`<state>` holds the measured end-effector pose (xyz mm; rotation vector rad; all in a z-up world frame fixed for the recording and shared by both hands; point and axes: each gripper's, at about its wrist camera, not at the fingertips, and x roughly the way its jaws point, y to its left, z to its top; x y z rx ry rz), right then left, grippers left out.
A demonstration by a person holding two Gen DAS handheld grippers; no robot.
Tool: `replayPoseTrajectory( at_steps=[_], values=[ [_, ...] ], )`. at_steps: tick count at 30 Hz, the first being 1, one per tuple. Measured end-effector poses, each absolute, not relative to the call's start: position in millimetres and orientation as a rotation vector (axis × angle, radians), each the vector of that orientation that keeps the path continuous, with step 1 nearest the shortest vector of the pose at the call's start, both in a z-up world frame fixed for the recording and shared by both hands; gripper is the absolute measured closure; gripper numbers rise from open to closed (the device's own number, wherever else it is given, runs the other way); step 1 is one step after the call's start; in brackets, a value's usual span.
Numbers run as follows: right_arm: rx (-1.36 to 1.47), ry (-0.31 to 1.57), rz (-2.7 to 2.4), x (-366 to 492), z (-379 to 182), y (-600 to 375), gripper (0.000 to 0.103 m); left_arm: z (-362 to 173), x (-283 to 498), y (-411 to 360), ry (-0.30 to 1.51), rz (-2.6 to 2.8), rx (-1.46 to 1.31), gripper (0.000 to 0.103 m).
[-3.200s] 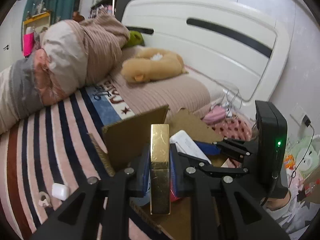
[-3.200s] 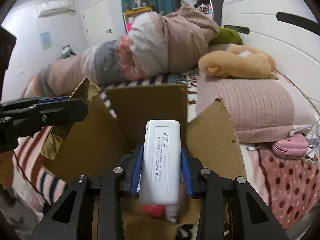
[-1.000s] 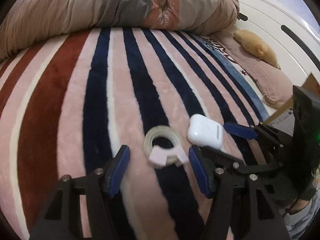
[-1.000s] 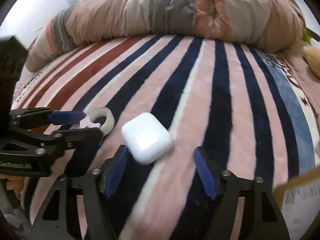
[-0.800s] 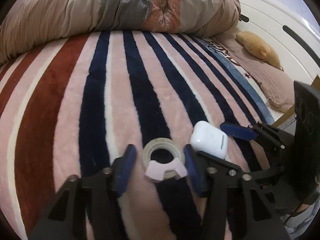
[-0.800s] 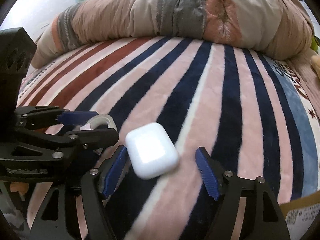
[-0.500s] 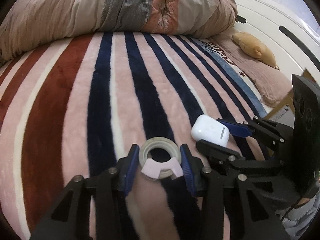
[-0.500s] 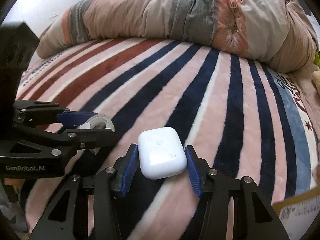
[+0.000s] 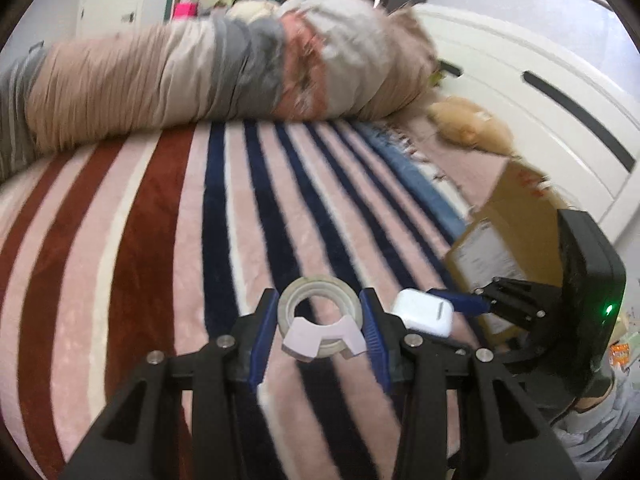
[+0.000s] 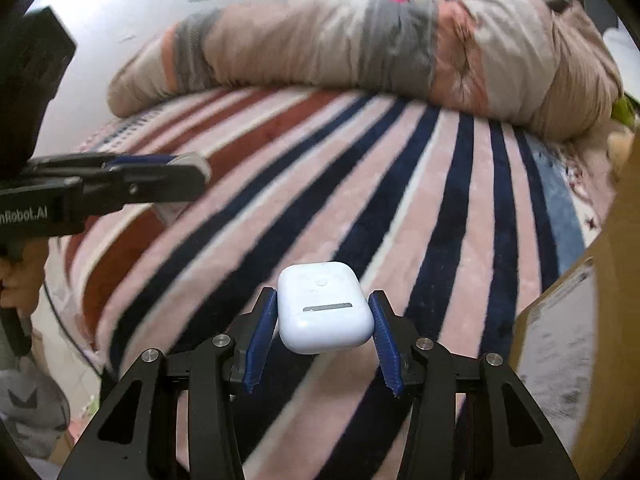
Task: Organize rigid objects
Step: 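Grasp the white earbuds case with the right tool while the left tool grasps the tape roll, then drop the earbuds case into the box with the right tool while the left tool drops the tape roll in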
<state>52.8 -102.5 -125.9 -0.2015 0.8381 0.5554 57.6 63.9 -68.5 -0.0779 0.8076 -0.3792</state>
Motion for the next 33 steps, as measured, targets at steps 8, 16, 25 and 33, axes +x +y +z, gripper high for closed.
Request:
replayPoseTrajectory(
  at_steps=[8,16,25,33],
  values=[
    [-0.175,0.596,0.566,4.6,-29.2,-132.9,0.061,25.8,25.1,13.7,0.649,-0.527,-0.022,0.065],
    [-0.102,0.552,0.373,-13.0,-5.4,-230.6,0.060,53.5,32.5,-99.6,0.642,-0.740,0.048,0.065],
    [-0.053,0.700,0.239,6.5,-44.3,-312.4,0.060,19.1,61.3,-197.6,0.785,-0.808,0.153,0.065],
    [0.020,0.698,0.239,10.9,-54.6,-343.3,0.060,-6.7,81.5,-229.0,0.878,-0.798,0.235,0.065]
  ],
)
